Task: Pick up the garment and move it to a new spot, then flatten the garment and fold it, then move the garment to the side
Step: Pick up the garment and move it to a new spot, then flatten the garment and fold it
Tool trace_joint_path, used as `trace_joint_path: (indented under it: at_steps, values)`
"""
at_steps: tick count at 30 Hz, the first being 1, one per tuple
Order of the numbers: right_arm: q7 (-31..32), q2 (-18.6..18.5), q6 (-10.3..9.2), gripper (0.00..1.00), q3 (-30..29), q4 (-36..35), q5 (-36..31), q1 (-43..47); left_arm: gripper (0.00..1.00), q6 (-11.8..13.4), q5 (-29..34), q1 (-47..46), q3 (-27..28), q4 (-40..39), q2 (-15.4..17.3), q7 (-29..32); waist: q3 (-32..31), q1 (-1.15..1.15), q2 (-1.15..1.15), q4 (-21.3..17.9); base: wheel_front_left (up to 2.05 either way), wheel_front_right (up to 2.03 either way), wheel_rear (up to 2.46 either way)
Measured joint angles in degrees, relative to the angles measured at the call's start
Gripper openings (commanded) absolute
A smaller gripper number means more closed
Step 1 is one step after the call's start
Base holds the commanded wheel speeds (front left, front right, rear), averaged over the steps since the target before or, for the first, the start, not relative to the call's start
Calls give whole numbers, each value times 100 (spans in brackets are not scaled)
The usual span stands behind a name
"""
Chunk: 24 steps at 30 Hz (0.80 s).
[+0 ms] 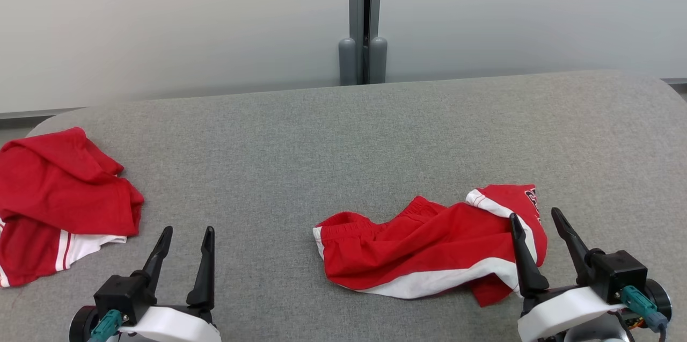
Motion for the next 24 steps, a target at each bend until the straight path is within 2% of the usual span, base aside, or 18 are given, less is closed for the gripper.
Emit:
trace_joint_path:
  at_steps: [24]
  values:
    - [214,0,0,100,29,-301,-45,151,100,64,-1,30,-74,36,12,0,23,0,0,-19,0,0,0]
